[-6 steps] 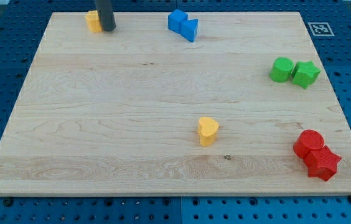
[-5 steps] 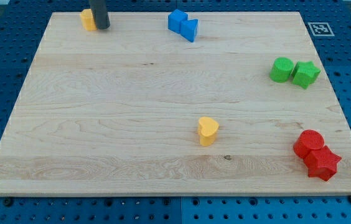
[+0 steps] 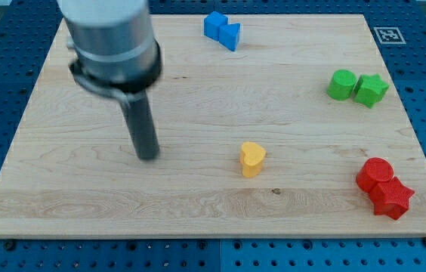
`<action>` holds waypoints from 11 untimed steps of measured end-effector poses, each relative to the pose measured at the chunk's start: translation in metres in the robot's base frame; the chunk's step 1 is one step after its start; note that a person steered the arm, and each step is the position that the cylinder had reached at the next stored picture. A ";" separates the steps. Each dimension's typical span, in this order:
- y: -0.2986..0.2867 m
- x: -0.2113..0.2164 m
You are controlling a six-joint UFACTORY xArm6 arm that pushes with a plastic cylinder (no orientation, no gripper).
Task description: Move the yellow heart to the yellow hexagon
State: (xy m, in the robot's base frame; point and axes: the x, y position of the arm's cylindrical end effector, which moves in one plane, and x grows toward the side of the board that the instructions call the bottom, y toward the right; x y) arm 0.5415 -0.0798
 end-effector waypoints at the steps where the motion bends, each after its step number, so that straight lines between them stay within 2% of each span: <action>1: 0.066 0.065; 3: 0.091 0.076; 4: 0.104 0.061; 6: 0.133 0.013; 11: 0.136 -0.147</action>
State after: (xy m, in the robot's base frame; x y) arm 0.3947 0.0567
